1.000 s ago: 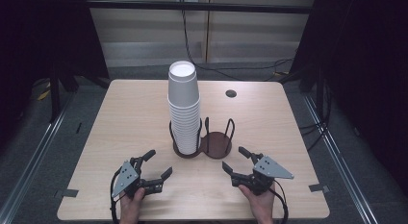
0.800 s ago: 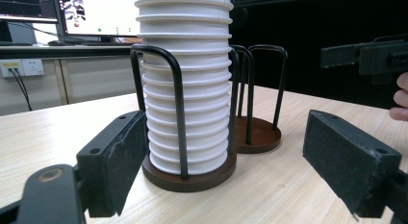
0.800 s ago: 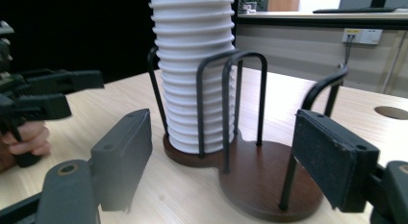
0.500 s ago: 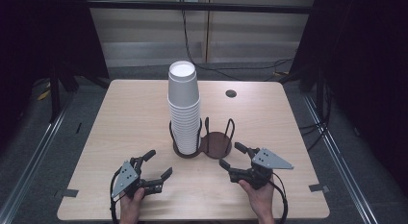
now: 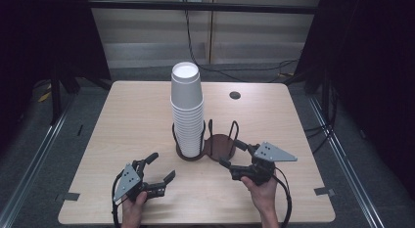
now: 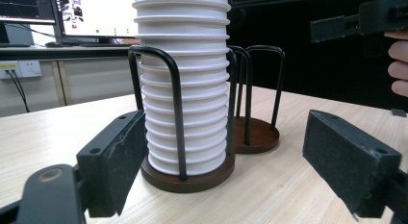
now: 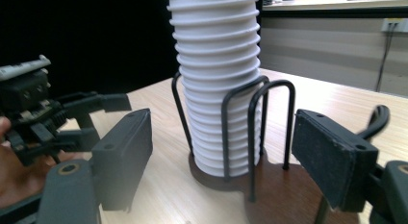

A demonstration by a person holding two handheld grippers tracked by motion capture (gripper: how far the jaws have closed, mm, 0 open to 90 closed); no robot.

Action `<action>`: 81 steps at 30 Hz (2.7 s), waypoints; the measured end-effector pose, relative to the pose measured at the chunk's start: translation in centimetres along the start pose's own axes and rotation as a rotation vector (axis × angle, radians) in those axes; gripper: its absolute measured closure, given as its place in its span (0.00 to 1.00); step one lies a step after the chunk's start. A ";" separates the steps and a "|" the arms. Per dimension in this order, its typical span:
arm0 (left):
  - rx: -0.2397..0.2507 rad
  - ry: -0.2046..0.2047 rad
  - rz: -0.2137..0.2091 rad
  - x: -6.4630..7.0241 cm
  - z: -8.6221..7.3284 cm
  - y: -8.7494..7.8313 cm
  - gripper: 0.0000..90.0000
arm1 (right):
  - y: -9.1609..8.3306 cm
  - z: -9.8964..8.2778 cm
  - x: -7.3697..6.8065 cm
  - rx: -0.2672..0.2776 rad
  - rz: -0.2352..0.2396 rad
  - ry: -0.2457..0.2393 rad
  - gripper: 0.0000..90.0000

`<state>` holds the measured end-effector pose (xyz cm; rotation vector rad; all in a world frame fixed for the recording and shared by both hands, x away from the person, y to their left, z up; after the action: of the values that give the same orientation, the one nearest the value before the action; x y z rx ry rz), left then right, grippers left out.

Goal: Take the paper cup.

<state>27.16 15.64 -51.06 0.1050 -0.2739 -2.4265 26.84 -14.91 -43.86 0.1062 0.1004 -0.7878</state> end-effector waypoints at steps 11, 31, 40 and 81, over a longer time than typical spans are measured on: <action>-0.001 0.002 -0.001 0.0 0.0 0.0 0.17 | 1.2 2.2 -0.2 0.004 0.087 0.019 0.25; -0.002 0.003 -0.003 0.0 0.0 0.0 0.17 | 4.6 6.5 0.0 -0.067 0.145 -0.024 0.20; -0.003 0.003 -0.005 0.0 0.0 0.0 0.17 | 6.1 8.4 0.3 -0.108 0.162 -0.035 0.18; 0.002 -0.001 -0.008 0.0 0.0 0.0 0.17 | 13.5 15.5 0.1 -0.279 0.244 -0.109 0.19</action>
<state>27.15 15.64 -51.06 0.1055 -0.2764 -2.4349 37.33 -7.56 -27.71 -0.1860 0.0916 -0.5285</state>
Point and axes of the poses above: each handheld gripper's, and its own axes: y roughly forward along the jaws, z roughly out of its top, x roughly to its right, the point moved 4 cm from there along y, roughly forward along the jaws, and after that the axes turned 14 degrees about x, right-handed, at the moved point
